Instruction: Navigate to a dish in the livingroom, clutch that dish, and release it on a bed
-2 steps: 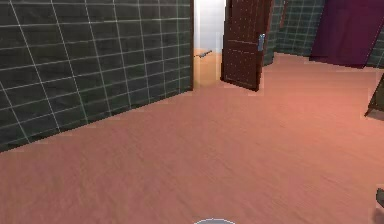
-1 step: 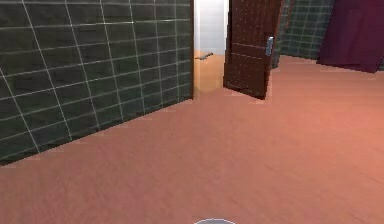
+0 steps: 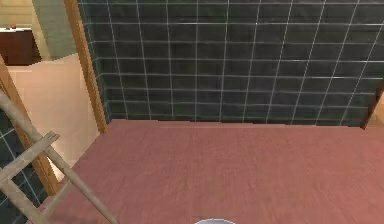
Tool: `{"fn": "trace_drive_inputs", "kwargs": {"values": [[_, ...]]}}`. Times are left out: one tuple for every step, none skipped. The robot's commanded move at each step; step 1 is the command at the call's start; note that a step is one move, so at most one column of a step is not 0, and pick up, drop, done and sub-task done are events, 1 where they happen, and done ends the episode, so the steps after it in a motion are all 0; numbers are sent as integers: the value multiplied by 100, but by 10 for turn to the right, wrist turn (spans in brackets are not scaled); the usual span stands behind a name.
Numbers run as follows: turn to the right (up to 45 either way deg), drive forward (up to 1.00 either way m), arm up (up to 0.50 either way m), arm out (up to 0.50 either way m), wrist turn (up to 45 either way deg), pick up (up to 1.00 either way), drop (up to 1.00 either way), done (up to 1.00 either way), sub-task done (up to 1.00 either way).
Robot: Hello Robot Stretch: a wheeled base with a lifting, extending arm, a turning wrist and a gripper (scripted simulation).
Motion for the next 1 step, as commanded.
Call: {"fn": "trace_drive_inputs", "kwargs": {"values": [[0, 100, 0, 0, 0, 0, 0, 0, 0]]}}
